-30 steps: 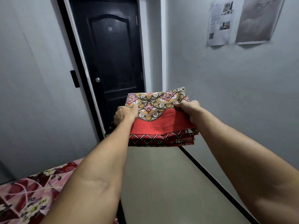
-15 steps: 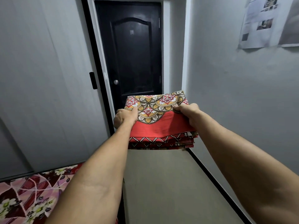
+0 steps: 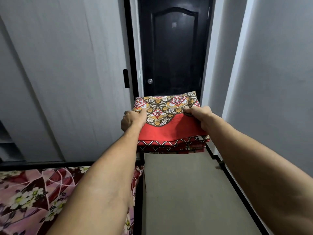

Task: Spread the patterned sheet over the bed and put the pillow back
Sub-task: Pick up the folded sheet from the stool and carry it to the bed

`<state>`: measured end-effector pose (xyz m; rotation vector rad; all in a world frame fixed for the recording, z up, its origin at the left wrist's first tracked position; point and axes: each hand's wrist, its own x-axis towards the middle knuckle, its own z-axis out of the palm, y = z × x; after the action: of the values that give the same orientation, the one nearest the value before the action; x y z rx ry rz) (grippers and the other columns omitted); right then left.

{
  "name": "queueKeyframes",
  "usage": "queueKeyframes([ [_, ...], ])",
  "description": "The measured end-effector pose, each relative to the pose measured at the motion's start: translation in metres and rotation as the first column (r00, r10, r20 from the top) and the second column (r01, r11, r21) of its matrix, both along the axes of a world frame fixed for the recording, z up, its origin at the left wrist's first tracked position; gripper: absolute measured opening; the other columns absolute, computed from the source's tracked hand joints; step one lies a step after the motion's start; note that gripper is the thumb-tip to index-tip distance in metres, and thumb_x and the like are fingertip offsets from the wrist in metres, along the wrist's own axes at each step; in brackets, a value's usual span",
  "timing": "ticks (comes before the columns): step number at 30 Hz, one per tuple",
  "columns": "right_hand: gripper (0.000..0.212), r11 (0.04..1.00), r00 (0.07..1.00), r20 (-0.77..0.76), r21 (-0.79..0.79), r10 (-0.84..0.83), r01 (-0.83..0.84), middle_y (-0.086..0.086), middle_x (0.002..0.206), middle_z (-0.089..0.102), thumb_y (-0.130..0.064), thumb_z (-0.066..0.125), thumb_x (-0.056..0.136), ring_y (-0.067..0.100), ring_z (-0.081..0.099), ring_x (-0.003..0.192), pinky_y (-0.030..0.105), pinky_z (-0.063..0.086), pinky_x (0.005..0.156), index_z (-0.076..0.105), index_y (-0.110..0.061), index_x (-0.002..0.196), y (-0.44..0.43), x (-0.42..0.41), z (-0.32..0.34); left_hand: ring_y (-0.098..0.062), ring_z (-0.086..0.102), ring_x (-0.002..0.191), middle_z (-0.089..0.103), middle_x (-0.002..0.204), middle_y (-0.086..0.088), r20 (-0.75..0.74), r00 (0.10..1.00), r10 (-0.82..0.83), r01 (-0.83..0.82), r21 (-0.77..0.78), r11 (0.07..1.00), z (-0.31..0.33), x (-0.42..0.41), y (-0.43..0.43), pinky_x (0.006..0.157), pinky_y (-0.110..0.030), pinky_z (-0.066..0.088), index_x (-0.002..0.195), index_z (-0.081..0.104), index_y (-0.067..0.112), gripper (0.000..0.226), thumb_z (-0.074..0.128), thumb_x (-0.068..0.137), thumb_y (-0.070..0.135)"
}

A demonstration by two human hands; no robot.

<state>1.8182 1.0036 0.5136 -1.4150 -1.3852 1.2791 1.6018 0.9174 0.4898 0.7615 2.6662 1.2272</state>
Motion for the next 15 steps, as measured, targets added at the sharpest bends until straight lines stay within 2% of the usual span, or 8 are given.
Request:
queueKeyframes([
  [2,0.042,0.999,0.999,0.013,-0.005,0.035,-0.035,0.011,0.096,0.071,-0.037,0.088,0.073,0.030,0.072,0.086,0.046,0.060,0.085,0.059,-0.009,0.088,0.011,-0.020,-0.002,-0.032,0.060,0.114,0.062,0.125,-0.014,0.014,0.999,0.039,-0.039,-0.002,0.999,-0.001,-0.016,0.001,0.076,-0.035,0.037,0.128,0.053,0.004,0.071,0.054,0.088,0.063],
  [12,0.044,0.965,0.965,0.022,-0.036,0.260,-0.259,0.011,0.097,0.072,-0.036,0.088,0.072,0.030,0.072,0.086,0.046,0.060,0.085,0.060,-0.008,0.092,0.056,-0.114,-0.016,-0.034,0.061,0.112,0.064,0.124,-0.015,0.013,0.970,0.242,-0.242,-0.019,0.970,-0.015,-0.086,-0.001,0.075,-0.036,0.039,0.127,0.056,0.004,0.071,0.054,0.087,0.062],
  [15,0.049,0.937,0.937,0.006,-0.040,0.349,-0.348,0.011,0.097,0.071,-0.034,0.088,0.074,0.028,0.071,0.083,0.041,0.061,0.076,0.060,-0.006,0.104,0.068,-0.145,-0.015,-0.033,0.061,0.111,0.065,0.122,-0.014,0.000,0.948,0.318,-0.318,-0.021,0.948,-0.015,-0.105,-0.002,0.074,-0.035,0.039,0.126,0.058,0.005,0.071,0.053,0.087,0.063],
])
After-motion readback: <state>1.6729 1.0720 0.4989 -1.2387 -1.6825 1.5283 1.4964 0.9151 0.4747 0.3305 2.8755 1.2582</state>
